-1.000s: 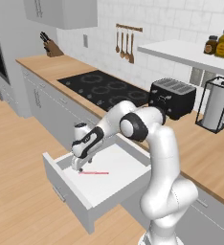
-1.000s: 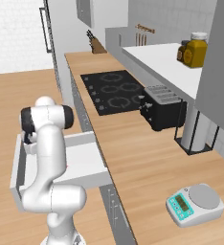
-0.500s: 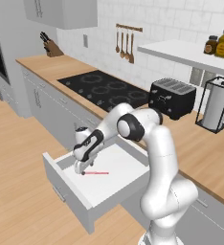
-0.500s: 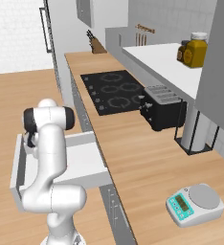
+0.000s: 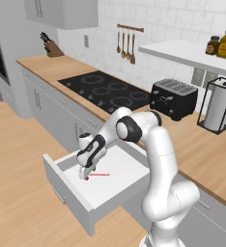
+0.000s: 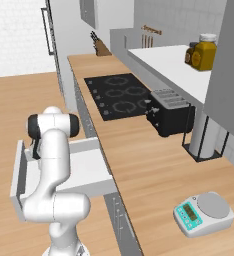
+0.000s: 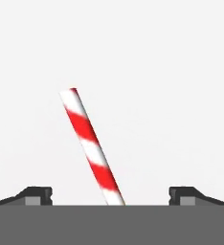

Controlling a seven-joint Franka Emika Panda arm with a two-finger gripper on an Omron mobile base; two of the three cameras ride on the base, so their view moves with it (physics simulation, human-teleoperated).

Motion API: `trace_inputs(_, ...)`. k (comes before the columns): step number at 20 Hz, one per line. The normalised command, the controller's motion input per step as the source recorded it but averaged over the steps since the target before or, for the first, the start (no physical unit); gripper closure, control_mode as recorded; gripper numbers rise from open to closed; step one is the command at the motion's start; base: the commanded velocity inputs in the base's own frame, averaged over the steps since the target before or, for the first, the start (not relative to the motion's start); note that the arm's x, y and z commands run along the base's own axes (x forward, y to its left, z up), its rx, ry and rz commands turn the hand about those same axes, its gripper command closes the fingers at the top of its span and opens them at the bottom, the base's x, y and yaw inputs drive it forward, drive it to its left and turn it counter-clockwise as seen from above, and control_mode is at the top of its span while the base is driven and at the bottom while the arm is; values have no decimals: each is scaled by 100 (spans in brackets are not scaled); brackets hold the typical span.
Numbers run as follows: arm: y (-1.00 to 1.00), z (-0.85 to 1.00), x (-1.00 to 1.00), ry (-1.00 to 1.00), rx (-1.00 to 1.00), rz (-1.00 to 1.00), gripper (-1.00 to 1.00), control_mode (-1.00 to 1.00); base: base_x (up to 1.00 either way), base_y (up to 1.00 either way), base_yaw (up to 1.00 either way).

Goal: Take a straw from the drawer in front and place it inside the glass cup on the dining counter.

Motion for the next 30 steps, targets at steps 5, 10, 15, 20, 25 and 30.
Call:
trace_inputs(5, -1, -28, 5, 0, 0, 6, -100, -100, 0, 0, 0)
trace_inputs(10, 0, -38, 0, 0, 0, 6, 100, -100, 0, 0, 0)
trace_inputs(15, -2, -30, -1, 0, 0, 6, 100, -100, 0, 0, 0)
trace_inputs(20, -9, -23, -4, -1, 0, 4, 100, -100, 0, 0, 0)
trace_inputs(25, -1, -4, -18, -4, 0, 0, 100, -100, 0, 0, 0)
trace_inputs(30, 0, 29, -43, -10, 0, -5, 100, -100, 0, 0, 0)
